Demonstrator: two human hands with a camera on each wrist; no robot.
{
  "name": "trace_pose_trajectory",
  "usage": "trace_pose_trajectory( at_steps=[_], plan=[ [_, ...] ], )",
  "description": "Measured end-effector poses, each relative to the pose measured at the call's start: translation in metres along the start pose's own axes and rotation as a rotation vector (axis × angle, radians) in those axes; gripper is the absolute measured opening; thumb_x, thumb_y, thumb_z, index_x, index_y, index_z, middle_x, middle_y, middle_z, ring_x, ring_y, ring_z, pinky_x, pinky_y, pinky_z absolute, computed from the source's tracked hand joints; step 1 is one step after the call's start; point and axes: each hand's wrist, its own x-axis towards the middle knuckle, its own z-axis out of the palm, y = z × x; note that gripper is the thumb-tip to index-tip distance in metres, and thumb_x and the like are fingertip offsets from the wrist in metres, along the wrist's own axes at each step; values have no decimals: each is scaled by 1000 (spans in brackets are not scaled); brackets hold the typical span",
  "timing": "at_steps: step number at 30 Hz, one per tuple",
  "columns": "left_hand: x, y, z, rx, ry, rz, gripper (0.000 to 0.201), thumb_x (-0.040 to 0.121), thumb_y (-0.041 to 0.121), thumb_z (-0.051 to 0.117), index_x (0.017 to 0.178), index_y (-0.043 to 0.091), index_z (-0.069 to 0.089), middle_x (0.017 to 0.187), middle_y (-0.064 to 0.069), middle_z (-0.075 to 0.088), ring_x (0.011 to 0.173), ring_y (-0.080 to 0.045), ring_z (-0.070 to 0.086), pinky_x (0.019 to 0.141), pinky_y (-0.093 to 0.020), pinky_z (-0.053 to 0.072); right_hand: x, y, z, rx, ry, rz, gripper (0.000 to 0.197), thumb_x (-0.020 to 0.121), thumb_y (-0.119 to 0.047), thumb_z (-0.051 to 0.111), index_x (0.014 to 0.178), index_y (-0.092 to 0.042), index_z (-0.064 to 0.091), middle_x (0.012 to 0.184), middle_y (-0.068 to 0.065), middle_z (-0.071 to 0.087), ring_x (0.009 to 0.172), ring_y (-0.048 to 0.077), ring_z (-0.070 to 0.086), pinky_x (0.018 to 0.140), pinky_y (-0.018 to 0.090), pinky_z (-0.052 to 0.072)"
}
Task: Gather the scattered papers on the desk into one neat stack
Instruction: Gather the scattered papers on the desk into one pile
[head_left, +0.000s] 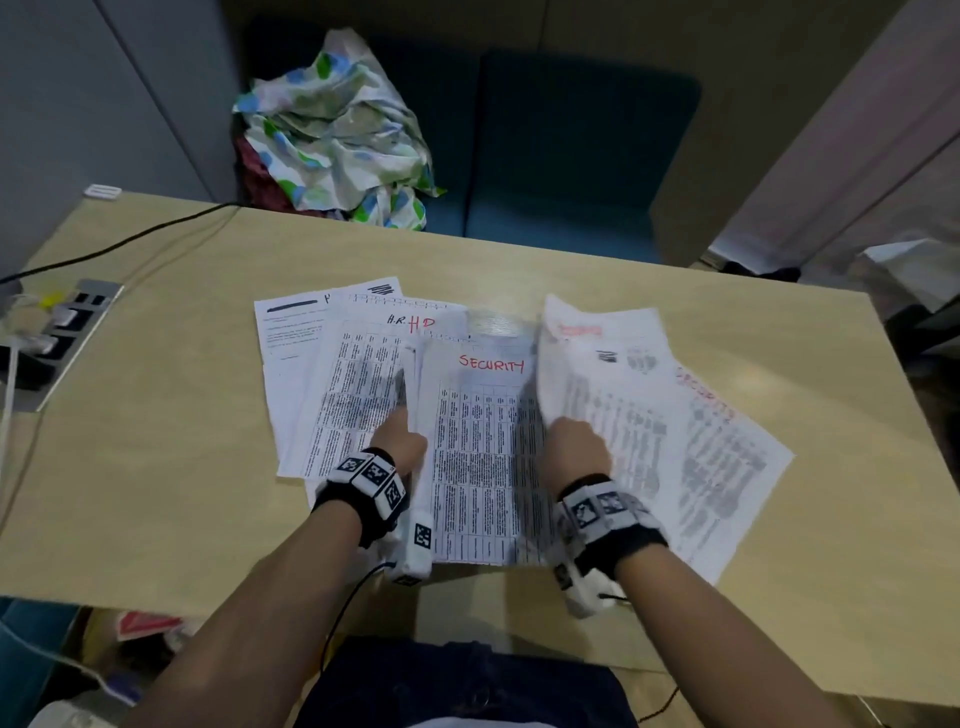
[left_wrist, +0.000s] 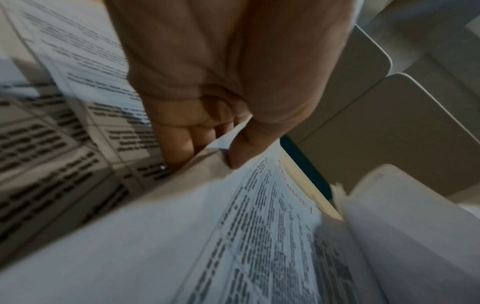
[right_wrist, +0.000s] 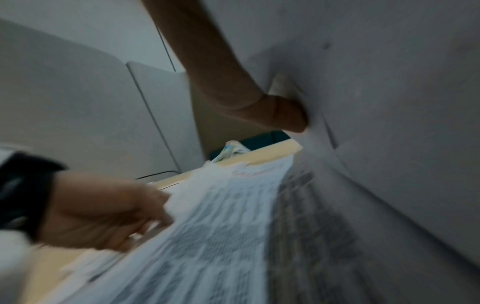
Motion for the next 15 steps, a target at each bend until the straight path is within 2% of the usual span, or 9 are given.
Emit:
trace_pose_trajectory(
  at_steps=[2,3,5,6,7,9,10,12,15],
  plan=[
    [2,3,2,-1,6,20,32,88,-1,42,117,7,50,106,-15,61,97,-32,59,82,-38,50,-4,-18,15,-11,-91,-77,22,94,-11,46,102,1,63,108,16,67,98,30,65,77,32,51],
    [3,2,3,-4,9,24,33,88,2,43,120,6,51,111,-16,62,98,-32,59,84,-38,50,-6,-26,22,-2,-128,-109,23,95,-17,47,98,-1,63,105,15,67,95,29,64,75,32,51],
    [3,1,2,-13,16,17,39,90,6,43,129,8,48,118,-15,62,100,-30,59,84,-36,47,-7,-33,30,24,-178,-148,44,95,-44,42,85,-5,59,94,13,66,83,27,63,69,33,50],
    [3,0,1,-17,19,7,40,91,6,43,131,9,47,118,-14,62,102,-30,59,84,-36,47,-5,-32,31,62,-179,-147,57,93,-57,37,85,-5,58,93,14,66,83,27,63,70,33,50],
    [2,-2,-1,-21,19,1,41,91,6,43,131,10,46,117,-13,62,102,-30,59,84,-37,48,-1,-29,30,121,-162,-132,66,90,-64,33,94,-4,60,103,16,66,92,27,64,77,35,50],
    [3,-3,-3,-29,11,-16,40,92,8,46,132,9,44,116,-13,61,103,-32,60,90,-40,50,13,-12,23,237,-82,-25,70,88,-62,39,126,-4,51,131,15,55,118,30,54,95,41,46],
    [2,-3,-4,-34,10,-21,41,92,11,48,133,8,43,119,-14,60,105,-33,60,94,-43,50,23,1,20,256,-18,69,71,87,-58,46,135,-6,43,140,14,46,127,32,46,101,46,43],
    [1,-4,-6,-37,3,-28,43,93,14,52,134,8,41,125,-16,59,110,-35,59,99,-46,48,38,33,9,270,68,286,85,80,-52,62,144,-10,27,151,17,27,137,37,28,107,56,34],
    [0,-2,-7,2,-15,-33,46,91,11,54,135,7,40,126,-15,57,112,-35,58,95,-40,48,43,73,0,301,1,554,122,65,-54,77,150,-10,2,157,20,6,144,42,10,112,57,22]
  ],
)
